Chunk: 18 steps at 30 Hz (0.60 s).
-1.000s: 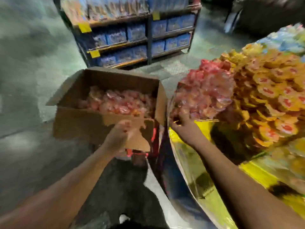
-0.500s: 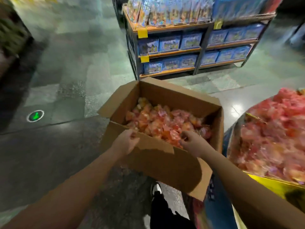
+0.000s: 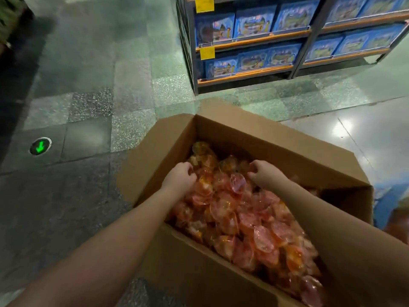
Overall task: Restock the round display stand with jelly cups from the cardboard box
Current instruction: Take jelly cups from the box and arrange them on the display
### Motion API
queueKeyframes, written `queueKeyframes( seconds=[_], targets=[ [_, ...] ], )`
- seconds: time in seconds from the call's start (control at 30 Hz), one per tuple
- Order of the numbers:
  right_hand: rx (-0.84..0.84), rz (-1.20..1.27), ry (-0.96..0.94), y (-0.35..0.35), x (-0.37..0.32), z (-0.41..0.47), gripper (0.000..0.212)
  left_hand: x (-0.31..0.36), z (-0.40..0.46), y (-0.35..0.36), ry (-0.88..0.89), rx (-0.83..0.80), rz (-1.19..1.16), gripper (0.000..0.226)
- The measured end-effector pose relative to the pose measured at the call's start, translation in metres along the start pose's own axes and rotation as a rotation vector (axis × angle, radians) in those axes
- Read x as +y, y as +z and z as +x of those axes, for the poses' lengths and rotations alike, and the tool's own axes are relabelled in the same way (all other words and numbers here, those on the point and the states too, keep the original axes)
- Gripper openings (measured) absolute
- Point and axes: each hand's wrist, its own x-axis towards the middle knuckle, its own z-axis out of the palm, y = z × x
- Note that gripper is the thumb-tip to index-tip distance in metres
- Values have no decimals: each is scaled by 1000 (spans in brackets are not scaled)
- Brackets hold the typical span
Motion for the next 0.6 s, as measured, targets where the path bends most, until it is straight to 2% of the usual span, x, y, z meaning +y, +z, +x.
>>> queueKeyframes(
  seconds=[0.17,0.37,0.47,0.6],
  targets=[
    [-22,37,50,22,-5,76,49,-10,82,36,-20,-56,68,26],
    [-51,10,73,60,-14,125,71,-24,145,74,-82,-85,135,54],
    [-52,-58,53,74,-18,143,69,-25,167,90,-137,-61,114,55],
    [-58,-81,123,85,-16,162,67,-30,186,106,-240,-26,111,52]
  ],
)
